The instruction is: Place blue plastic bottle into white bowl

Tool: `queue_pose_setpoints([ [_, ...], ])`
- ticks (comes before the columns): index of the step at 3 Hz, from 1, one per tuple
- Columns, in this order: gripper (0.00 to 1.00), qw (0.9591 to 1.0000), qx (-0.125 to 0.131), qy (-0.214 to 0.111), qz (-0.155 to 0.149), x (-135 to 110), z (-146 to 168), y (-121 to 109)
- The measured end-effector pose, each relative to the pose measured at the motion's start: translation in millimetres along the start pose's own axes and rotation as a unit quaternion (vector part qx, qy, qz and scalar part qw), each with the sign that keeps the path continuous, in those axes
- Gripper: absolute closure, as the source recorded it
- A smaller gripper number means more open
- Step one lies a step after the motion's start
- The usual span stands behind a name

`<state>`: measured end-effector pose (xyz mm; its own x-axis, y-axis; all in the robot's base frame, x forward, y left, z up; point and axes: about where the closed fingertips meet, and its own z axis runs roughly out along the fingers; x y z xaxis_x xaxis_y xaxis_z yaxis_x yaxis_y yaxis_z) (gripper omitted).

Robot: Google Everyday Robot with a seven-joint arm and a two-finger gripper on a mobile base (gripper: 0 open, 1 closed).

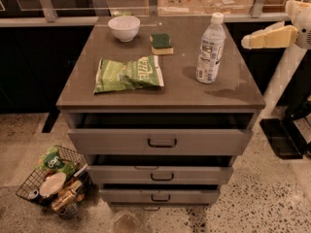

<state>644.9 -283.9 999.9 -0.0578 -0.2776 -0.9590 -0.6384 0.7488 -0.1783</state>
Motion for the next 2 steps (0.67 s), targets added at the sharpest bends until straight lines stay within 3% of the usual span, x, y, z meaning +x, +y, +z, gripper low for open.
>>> queue_pose_setpoints([
  [2, 0.0, 0.9973, -0.036, -0.029, 0.057, 36.2, 52.5, 23.4],
])
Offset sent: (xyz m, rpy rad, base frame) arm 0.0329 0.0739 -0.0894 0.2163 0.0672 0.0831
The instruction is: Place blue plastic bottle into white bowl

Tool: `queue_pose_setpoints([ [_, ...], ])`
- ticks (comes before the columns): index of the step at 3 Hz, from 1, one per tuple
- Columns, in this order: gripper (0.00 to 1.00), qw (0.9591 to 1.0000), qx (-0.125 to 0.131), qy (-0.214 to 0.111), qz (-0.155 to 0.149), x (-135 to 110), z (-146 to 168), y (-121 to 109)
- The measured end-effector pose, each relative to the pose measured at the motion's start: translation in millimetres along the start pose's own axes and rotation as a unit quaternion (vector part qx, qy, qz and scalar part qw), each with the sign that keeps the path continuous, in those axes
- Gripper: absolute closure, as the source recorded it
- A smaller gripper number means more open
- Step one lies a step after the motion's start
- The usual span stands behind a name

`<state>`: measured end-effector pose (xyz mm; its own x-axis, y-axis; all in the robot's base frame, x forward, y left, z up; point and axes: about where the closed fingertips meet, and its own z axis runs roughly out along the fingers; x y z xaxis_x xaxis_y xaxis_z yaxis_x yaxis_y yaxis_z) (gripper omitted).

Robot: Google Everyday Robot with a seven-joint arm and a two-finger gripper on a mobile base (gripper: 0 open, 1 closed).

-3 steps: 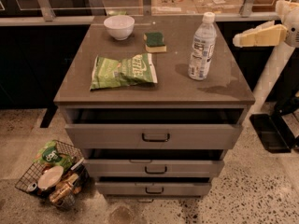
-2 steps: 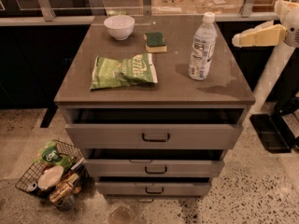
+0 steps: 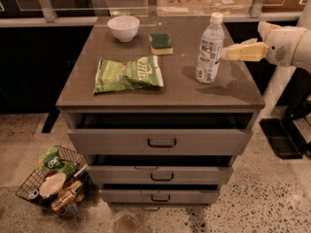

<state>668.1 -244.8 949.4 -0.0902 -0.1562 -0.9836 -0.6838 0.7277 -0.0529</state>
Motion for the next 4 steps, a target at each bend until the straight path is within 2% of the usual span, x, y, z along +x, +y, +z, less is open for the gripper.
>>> queue_pose_setpoints([
  [1, 0.0, 0.9996, -0.017, -0.017, 0.014, 14.6, 21.5, 21.8],
  [2, 0.0, 0.9988, -0.037, -0.032, 0.012, 21.3, 37.9, 43.4],
  [3, 0.0, 0.9977, -0.048, -0.048, 0.011, 23.6, 51.6, 54.7],
  [4, 0.16, 0.9975, -0.051, -0.049, 0.01, 22.5, 54.6, 57.5],
])
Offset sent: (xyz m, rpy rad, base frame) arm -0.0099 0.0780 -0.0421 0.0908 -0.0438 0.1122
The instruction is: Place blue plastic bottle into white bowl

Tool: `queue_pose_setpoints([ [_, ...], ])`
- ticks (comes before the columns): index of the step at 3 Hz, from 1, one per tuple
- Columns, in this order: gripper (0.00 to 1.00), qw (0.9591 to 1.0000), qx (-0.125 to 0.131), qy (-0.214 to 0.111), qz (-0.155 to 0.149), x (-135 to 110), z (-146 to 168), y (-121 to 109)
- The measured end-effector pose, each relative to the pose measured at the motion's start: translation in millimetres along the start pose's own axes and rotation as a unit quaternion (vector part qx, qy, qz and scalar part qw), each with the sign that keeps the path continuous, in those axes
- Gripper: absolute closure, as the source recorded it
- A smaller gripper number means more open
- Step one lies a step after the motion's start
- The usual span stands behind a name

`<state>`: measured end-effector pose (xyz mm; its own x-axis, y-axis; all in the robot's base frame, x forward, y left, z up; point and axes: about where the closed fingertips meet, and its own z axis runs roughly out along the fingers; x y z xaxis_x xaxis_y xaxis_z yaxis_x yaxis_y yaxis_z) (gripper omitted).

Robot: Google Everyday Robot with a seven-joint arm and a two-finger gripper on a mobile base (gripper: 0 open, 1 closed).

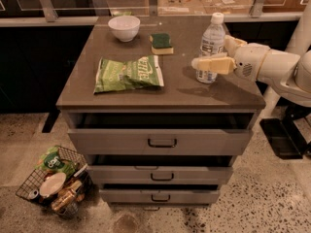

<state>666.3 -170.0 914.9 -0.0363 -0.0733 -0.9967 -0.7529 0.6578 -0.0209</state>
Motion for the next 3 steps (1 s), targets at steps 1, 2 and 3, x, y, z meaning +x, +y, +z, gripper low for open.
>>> queue_pose_setpoints([
  [1, 0.39, 1.0, -0.002, 0.0, 0.0, -0.4, 2.3, 1.7],
  [2, 0.62, 1.0, -0.004, -0.001, 0.0, -0.9, 4.6, 3.5],
  [3, 0.94, 1.0, -0.008, -0.001, 0.0, -1.5, 7.9, 5.9],
])
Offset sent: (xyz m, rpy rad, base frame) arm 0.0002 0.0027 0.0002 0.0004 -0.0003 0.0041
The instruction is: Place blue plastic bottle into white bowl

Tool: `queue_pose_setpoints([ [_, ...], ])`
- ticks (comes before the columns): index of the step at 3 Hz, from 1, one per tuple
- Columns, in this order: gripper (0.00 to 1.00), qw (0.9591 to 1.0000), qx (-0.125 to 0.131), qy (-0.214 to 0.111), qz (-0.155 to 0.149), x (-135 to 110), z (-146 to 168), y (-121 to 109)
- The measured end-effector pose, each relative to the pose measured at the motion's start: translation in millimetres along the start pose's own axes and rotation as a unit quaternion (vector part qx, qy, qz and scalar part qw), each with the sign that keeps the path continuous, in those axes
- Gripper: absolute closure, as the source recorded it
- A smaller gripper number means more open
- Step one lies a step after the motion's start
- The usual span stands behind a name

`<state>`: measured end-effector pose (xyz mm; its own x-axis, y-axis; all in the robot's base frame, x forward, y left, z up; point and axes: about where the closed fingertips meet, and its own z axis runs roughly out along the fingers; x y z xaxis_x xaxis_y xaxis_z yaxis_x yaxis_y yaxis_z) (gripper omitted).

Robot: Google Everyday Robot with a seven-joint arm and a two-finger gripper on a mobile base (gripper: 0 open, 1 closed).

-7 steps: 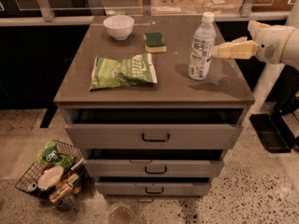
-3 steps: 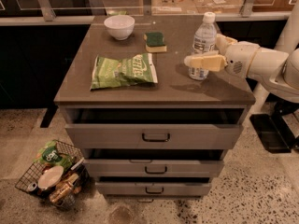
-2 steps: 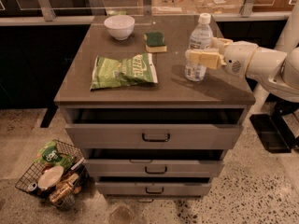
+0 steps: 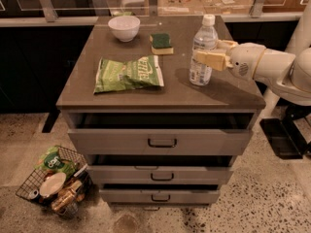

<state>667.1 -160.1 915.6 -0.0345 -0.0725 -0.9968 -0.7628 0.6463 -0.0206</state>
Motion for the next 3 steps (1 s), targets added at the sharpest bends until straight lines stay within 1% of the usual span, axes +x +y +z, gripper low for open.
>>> queue_pose_setpoints([
  [1, 1.0, 1.0, -0.001, 0.0, 0.0, -0.3, 1.3, 1.0],
  [2, 1.0, 1.0, -0.002, 0.0, 0.0, -0.5, 2.0, 1.3],
  [3, 1.0, 0.9998, -0.006, -0.02, 0.0, -26.2, 16.8, -10.2],
])
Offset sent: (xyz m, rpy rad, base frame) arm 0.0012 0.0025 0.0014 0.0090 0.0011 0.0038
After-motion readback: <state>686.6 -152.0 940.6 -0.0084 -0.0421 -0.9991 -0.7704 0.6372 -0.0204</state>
